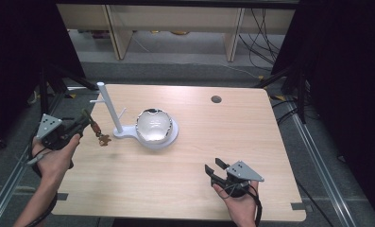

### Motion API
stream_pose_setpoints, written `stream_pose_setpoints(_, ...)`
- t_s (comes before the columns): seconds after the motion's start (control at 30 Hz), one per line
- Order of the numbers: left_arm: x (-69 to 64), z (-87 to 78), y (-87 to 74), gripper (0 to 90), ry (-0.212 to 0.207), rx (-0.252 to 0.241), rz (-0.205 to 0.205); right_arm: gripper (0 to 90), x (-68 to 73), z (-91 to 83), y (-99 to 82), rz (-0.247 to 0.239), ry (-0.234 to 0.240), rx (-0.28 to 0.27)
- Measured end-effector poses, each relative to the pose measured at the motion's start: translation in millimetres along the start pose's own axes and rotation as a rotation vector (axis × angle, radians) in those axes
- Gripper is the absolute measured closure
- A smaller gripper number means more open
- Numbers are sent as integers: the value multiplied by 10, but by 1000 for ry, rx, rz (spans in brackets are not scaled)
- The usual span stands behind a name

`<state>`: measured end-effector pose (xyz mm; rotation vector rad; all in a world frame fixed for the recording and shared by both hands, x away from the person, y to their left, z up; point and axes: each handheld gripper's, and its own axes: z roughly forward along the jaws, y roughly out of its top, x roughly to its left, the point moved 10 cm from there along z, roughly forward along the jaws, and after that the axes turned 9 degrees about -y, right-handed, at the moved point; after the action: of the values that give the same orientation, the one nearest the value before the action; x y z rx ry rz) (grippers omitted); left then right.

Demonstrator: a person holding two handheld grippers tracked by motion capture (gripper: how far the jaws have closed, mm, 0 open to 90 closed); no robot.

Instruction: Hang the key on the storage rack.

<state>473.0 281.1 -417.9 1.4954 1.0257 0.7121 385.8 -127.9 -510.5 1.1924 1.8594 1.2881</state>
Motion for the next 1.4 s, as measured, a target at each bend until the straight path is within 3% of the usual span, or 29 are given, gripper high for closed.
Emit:
stream_pose_setpoints(0.1, 32, 16, -2, 837, 12, 5, 3, 518, -9, 6, 5, -8, 0, -11)
stream_pose_setpoints(0.13, 39, 25, 1, 837, 15, 4, 2, 518, 8, 1, -10, 17, 4, 5)
stream_pose_setpoints(0.53, 128, 89, 18, 836, 49, 17, 5, 517, -5, -5, -6, 8, 1, -2)
stream_pose_setpoints(0.7, 175, 119, 20, 836, 64, 19, 6, 516, 30, -24, -30, 51, 0, 25)
stream_pose_setpoints(0.87, 194, 133, 22, 836, 67, 22, 6, 516, -2, -3, -4, 19, 7, -1)
stream_pose_setpoints(1.4, 227, 226, 94, 836, 88, 17, 18, 516, -13, -21, 13, 28, 8, -4)
